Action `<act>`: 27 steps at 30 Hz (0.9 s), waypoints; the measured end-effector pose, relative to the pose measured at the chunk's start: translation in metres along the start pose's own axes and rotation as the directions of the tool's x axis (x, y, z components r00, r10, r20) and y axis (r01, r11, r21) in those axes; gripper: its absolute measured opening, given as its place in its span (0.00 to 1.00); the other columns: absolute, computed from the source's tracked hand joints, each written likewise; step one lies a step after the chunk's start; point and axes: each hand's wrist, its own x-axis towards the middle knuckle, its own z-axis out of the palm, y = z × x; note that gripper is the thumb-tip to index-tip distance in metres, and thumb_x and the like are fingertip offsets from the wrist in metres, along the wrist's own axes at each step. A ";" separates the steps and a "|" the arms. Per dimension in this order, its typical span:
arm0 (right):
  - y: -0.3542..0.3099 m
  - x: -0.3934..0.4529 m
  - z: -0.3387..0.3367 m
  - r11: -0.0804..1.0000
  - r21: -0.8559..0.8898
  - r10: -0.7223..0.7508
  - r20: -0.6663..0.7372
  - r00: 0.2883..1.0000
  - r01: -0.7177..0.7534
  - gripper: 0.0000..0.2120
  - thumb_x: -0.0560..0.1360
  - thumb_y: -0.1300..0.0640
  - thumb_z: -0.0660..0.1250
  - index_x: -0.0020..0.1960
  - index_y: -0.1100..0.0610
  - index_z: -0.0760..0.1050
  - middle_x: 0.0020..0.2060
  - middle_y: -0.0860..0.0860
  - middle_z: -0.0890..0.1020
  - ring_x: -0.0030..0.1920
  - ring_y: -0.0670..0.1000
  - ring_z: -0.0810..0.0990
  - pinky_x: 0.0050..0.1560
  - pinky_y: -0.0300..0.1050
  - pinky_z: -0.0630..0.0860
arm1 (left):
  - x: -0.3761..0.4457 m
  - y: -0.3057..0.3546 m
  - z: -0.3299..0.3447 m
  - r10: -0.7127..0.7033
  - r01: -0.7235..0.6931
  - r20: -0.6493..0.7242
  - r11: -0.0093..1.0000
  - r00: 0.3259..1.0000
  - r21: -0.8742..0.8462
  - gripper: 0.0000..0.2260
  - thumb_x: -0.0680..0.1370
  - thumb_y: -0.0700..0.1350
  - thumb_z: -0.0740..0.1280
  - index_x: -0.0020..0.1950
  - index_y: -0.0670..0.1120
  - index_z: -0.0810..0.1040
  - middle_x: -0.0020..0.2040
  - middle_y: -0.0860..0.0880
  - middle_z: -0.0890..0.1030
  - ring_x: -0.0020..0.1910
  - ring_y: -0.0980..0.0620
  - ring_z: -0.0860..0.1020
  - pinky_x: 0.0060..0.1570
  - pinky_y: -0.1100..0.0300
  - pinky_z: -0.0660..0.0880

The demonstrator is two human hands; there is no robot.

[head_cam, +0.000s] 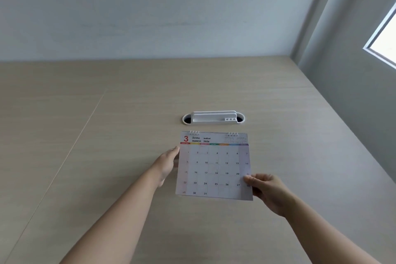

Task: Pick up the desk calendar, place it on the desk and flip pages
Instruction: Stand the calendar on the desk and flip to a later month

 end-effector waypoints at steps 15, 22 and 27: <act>-0.094 0.003 0.053 0.932 0.282 -0.260 0.076 0.963 0.229 0.20 0.62 0.42 0.75 0.49 0.54 0.84 0.38 0.48 0.83 0.35 0.43 0.80 0.34 0.34 0.75 | 0.000 0.009 0.002 0.061 -0.067 -0.064 0.992 0.996 -0.105 0.15 0.82 0.55 0.54 0.51 0.55 0.81 0.57 0.54 0.77 0.58 0.48 0.73 0.57 0.52 0.67; -0.107 0.016 0.069 0.873 0.430 -0.187 -0.137 0.973 0.228 0.11 0.75 0.47 0.66 0.45 0.55 0.77 0.28 0.48 0.80 0.22 0.43 0.75 0.22 0.34 0.69 | 0.009 0.010 0.007 0.076 -0.079 -0.137 0.997 0.988 -0.017 0.13 0.79 0.44 0.62 0.62 0.42 0.72 0.50 0.51 0.75 0.54 0.50 0.71 0.46 0.59 0.67; -0.082 0.006 0.036 0.982 0.076 -0.174 0.047 0.984 0.171 0.11 0.73 0.48 0.68 0.54 0.50 0.77 0.47 0.45 0.80 0.44 0.38 0.82 0.47 0.34 0.76 | 0.012 0.010 0.006 0.037 -0.045 -0.106 0.996 0.994 -0.081 0.10 0.72 0.54 0.60 0.51 0.54 0.73 0.55 0.54 0.79 0.57 0.49 0.74 0.49 0.56 0.67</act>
